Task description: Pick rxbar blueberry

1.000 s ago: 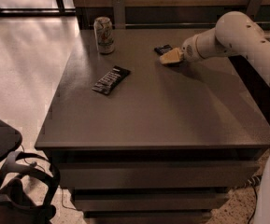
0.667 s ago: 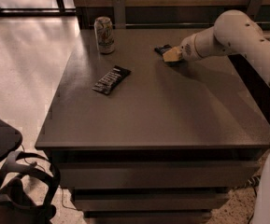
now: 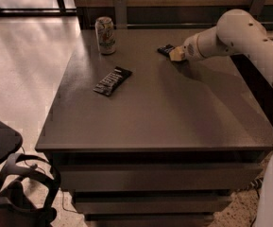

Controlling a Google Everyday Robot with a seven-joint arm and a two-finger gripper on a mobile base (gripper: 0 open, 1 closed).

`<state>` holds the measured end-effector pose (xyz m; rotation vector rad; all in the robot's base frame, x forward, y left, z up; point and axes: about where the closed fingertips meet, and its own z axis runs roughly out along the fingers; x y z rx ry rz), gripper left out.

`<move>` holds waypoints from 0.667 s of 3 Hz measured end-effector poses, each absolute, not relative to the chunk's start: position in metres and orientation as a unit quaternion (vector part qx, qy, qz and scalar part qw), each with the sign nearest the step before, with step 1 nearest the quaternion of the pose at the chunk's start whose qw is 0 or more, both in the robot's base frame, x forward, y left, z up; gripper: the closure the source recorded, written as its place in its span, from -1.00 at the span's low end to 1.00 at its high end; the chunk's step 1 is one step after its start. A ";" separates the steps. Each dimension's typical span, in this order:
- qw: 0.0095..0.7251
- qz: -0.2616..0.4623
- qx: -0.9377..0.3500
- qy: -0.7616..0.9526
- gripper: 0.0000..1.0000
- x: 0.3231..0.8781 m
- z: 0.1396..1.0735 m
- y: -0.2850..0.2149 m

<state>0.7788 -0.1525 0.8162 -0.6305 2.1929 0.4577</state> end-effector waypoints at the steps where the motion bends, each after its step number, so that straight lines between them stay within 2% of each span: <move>1: 0.396 0.181 -0.249 0.865 1.00 0.779 0.816 -0.152; 2: 0.396 0.181 -0.249 0.865 1.00 0.779 0.816 -0.152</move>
Offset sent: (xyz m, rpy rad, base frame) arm 0.0281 -0.0011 0.0939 -0.1039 -0.1559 0.0945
